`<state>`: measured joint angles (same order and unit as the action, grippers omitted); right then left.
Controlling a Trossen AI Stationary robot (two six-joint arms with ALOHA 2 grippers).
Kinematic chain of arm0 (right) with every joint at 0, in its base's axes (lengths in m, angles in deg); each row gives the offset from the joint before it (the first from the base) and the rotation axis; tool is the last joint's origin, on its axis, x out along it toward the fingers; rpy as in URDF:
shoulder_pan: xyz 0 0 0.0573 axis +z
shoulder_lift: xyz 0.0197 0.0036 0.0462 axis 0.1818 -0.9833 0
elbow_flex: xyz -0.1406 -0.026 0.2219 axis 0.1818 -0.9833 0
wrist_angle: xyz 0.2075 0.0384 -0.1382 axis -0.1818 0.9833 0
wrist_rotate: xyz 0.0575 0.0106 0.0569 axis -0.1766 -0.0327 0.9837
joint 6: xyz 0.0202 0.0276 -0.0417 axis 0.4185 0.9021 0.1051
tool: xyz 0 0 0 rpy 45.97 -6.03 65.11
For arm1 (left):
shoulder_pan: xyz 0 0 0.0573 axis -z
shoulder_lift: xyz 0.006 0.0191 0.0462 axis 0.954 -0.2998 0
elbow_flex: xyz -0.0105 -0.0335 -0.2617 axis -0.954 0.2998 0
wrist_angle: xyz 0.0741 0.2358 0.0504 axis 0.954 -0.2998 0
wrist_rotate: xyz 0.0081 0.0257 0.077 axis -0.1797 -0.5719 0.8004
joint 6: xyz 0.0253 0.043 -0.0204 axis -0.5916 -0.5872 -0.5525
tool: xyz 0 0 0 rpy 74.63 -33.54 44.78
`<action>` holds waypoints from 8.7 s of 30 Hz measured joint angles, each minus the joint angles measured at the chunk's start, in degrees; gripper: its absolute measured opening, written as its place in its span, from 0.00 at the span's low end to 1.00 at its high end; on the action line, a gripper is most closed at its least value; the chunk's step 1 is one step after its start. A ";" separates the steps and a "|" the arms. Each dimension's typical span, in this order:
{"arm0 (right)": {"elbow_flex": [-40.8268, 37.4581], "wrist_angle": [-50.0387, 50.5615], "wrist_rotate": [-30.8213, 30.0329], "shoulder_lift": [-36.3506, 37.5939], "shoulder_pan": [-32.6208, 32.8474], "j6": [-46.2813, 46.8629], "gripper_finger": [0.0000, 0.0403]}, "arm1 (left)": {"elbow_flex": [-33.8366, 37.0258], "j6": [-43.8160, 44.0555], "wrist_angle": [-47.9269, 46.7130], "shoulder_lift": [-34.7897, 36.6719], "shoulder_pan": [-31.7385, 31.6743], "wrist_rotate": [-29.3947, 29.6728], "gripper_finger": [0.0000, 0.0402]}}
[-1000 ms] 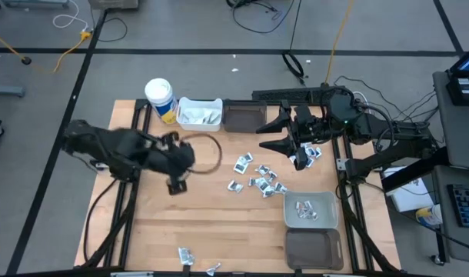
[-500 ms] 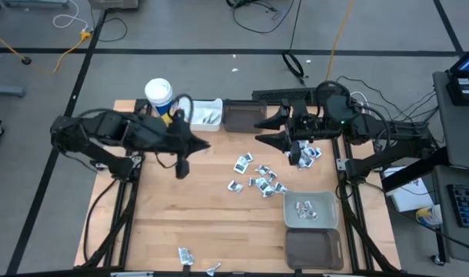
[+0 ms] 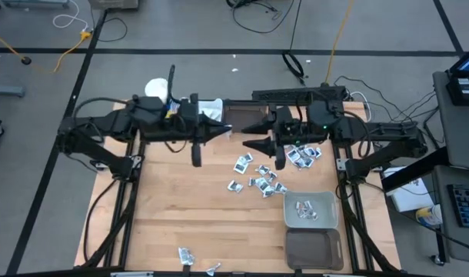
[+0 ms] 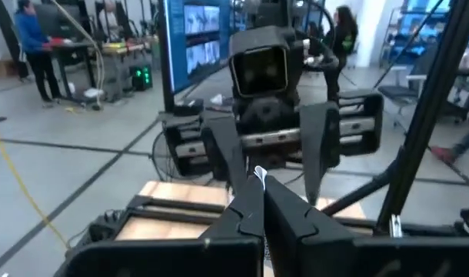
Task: Pick & Place First Aid Supplies
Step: Put the orange ointment pack into the gray bin
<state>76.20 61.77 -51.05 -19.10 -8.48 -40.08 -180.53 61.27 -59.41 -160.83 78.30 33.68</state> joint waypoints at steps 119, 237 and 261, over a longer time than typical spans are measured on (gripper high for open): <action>-39.22 35.98 8.48 18.23 23.94 53.63 0.59 | -0.04 18.67 -17.24 1.62 3.01 -13.81 0.50; -36.15 -18.73 10.49 20.18 6.64 15.19 0.57 | -8.70 84.05 -29.46 -45.78 33.17 -14.78 0.25; -36.15 -17.88 10.49 20.70 6.70 17.94 0.57 | -8.66 84.36 -25.85 -50.60 33.76 -16.30 0.25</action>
<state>40.05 43.90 -40.56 1.60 -1.77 -22.14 -189.18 145.63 -85.27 -211.43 112.06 17.38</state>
